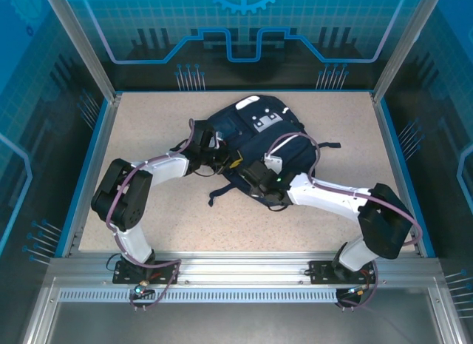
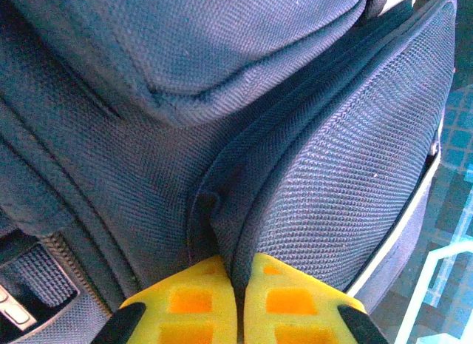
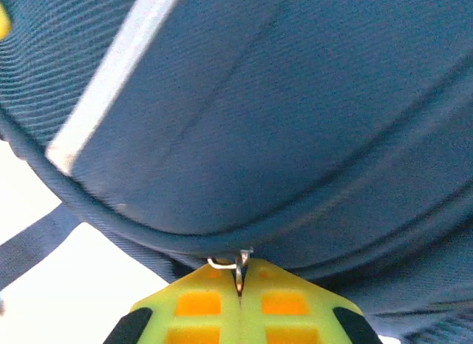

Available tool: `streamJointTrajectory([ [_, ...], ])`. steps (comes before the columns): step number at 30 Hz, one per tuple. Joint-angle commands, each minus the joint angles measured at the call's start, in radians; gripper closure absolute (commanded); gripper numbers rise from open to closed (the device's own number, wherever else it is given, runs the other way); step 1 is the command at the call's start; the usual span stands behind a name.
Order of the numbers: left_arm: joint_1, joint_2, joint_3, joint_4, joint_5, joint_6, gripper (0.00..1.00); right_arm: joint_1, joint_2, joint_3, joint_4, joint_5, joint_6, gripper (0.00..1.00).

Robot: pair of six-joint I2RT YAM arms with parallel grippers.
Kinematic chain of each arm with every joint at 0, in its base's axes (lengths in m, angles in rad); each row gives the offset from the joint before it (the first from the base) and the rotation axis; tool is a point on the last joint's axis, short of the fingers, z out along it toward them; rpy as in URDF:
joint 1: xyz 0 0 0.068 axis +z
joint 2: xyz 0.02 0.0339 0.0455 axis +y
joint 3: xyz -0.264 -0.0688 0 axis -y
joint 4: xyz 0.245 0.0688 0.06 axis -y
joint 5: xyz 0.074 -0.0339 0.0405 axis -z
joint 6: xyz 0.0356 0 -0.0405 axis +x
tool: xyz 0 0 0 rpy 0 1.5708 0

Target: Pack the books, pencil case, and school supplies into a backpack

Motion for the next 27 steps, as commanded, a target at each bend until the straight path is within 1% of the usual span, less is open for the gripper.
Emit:
streamJointTrajectory([
  [1, 0.036, -0.011, 0.027, -0.085, -0.017, 0.069, 1.00, -0.008, -0.074, -0.014, -0.206, 0.118, -0.060, 1.00],
  [5, 0.040, 0.000, 0.037, -0.097, -0.026, 0.085, 1.00, -0.046, -0.109, -0.022, -0.262, 0.126, -0.123, 1.00],
  [7, 0.042, 0.002, 0.039, -0.096, -0.026, 0.085, 1.00, -0.082, -0.114, -0.022, -0.275, 0.127, -0.163, 1.00],
  [13, 0.049, -0.008, 0.044, -0.112, -0.023, 0.099, 1.00, -0.187, -0.096, 0.000, -0.264, 0.124, -0.278, 1.00],
  [16, 0.059, -0.014, 0.046, -0.129, -0.019, 0.112, 1.00, -0.204, -0.088, 0.021, -0.198, 0.043, -0.377, 1.00],
  [18, 0.071, -0.029, 0.043, -0.142, -0.024, 0.123, 1.00, -0.196, -0.080, 0.029, -0.136, -0.044, -0.444, 1.00],
  [19, 0.081, -0.038, 0.042, -0.152, -0.027, 0.128, 0.98, -0.193, -0.077, 0.032, -0.105, -0.094, -0.465, 1.00],
  [20, 0.090, -0.052, 0.037, -0.162, -0.031, 0.132, 0.90, -0.186, -0.071, 0.035, -0.071, -0.159, -0.490, 1.00],
  [21, 0.103, -0.070, 0.031, -0.173, -0.036, 0.137, 0.80, -0.180, -0.062, 0.040, -0.036, -0.216, -0.508, 1.00],
  [23, 0.131, -0.111, 0.015, -0.196, -0.050, 0.145, 0.63, -0.165, -0.039, 0.058, 0.015, -0.297, -0.525, 1.00],
  [26, 0.176, -0.187, -0.021, -0.242, -0.087, 0.159, 0.45, -0.143, 0.022, 0.114, 0.066, -0.378, -0.531, 1.00],
  [27, 0.191, -0.218, -0.041, -0.255, -0.105, 0.158, 0.41, -0.135, 0.048, 0.136, 0.082, -0.400, -0.533, 1.00],
])
